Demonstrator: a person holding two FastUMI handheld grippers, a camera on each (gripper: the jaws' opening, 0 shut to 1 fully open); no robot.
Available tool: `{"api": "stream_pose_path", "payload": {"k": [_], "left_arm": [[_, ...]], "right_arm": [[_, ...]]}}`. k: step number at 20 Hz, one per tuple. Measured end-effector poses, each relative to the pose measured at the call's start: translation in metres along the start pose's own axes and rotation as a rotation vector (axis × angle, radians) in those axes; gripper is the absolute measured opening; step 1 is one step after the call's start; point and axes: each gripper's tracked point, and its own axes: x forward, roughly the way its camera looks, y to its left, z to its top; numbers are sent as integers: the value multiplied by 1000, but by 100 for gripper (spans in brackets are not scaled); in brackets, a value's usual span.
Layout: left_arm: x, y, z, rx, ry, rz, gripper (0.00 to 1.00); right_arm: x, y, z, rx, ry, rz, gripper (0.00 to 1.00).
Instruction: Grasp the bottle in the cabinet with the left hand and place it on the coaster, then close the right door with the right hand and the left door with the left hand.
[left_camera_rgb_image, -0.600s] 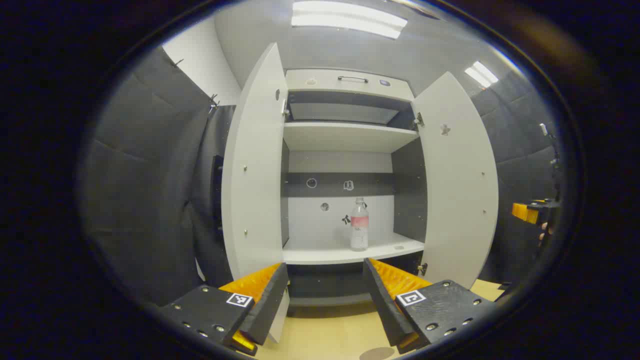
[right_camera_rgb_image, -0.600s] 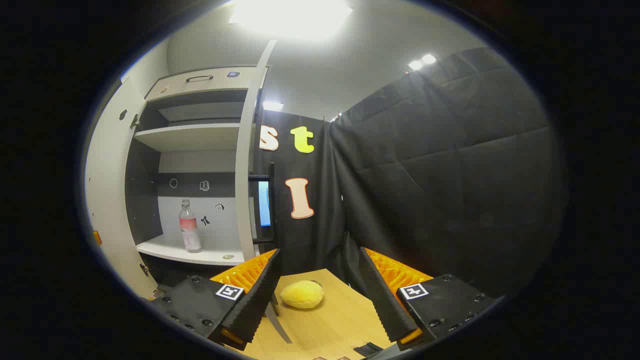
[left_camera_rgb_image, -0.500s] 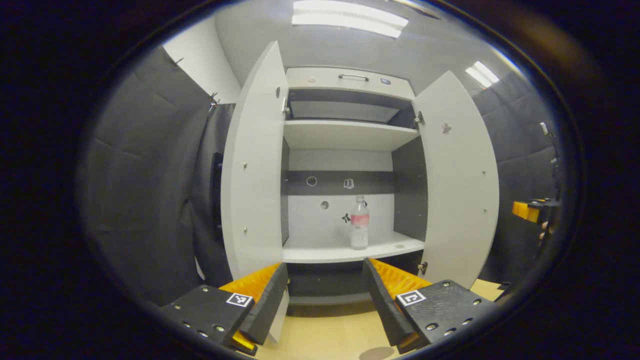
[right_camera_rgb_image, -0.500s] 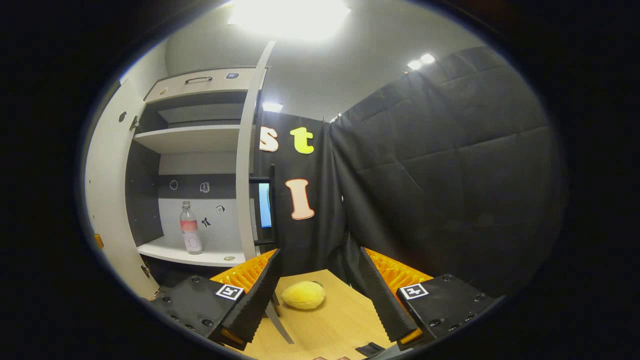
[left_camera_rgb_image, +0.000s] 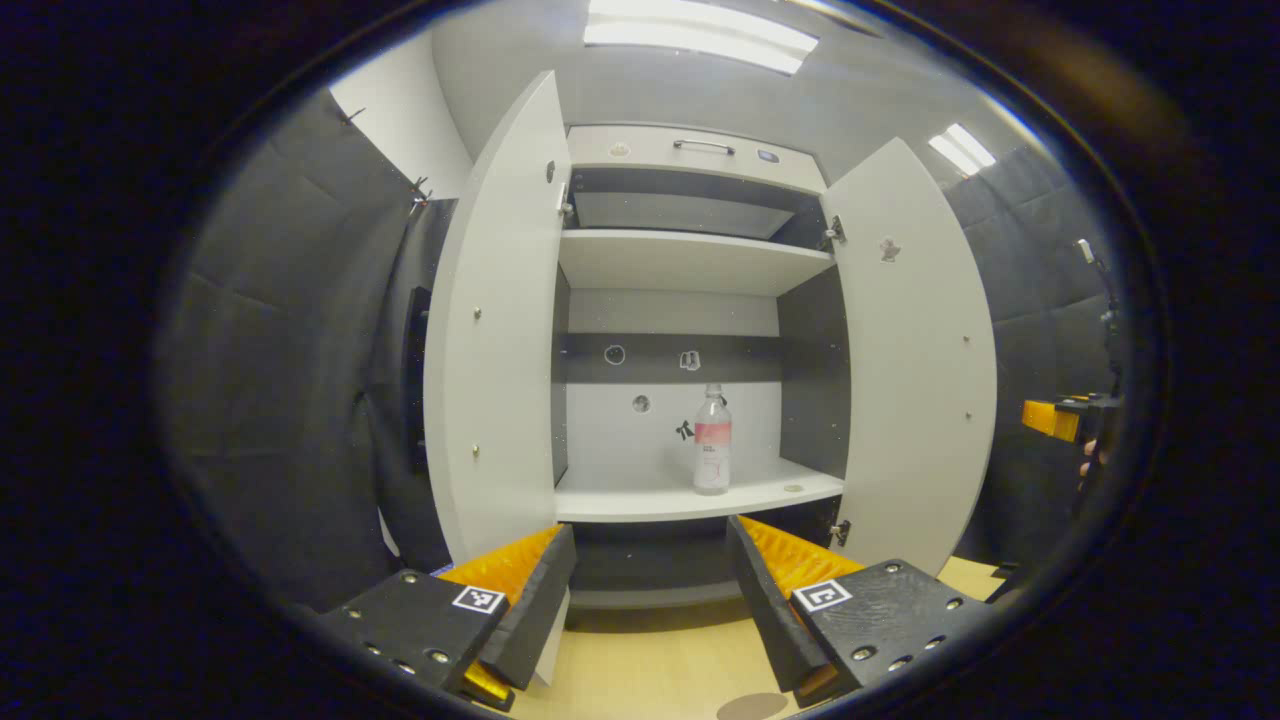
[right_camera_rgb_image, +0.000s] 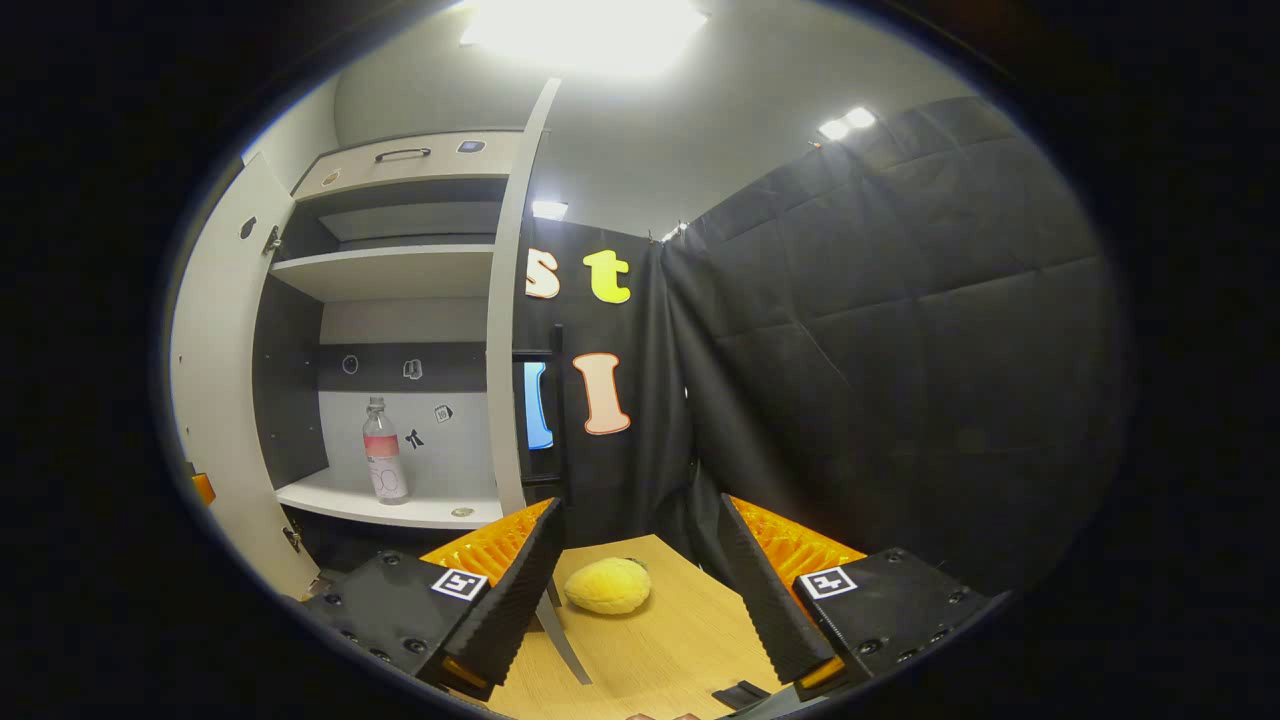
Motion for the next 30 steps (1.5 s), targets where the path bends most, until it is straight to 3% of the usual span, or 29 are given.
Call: {"api": "stream_pose_path", "payload": {"k": [5,12,21,30], "left_arm": [[6,-7,0,-1,4,-38,88],[51,-30,12,-5,-16,-87,88],[159,-81,31,-24,-10,-227,89],[277,-93,18,-27,37,-200,88]], "right_arm": [[-2,-5,0,7,2,-28,97],[7,-27,14,46,-24,-106,95],[46,-58,13,56,-57,-204,97],[79,-81,-2,82,-44,-228,95]]}}
